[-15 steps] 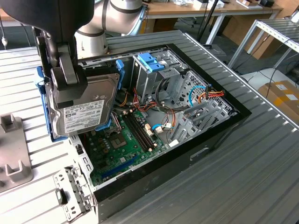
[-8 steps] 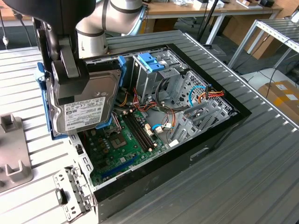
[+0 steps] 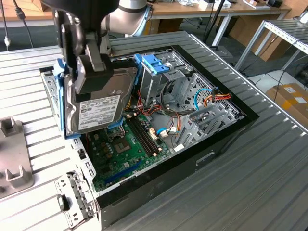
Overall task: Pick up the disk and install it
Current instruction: 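Insert the disk into the insertion slot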
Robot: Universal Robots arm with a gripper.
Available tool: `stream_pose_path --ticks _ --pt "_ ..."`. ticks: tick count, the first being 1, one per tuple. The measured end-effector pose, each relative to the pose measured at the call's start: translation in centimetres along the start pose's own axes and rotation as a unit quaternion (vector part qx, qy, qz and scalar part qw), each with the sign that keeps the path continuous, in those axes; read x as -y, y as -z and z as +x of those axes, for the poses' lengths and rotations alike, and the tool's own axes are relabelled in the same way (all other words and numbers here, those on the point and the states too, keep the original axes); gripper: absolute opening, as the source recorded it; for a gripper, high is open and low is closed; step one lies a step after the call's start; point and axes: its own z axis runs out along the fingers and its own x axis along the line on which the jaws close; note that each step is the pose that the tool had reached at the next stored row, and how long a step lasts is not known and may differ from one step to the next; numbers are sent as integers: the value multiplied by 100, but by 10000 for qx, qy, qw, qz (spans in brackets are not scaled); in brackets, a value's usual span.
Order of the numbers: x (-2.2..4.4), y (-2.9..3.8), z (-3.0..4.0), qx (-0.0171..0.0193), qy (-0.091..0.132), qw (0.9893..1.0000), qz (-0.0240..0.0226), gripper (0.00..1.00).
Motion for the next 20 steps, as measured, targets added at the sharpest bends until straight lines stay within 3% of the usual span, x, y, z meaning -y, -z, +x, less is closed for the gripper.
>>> stream_pose_path --ticks 6,12,20 --pt "118 8 48 -2 -4 10000 -47 37" --pt "280 17 97 -5 -5 9999 -104 37" --pt "411 26 157 -6 -7 9999 -140 37"
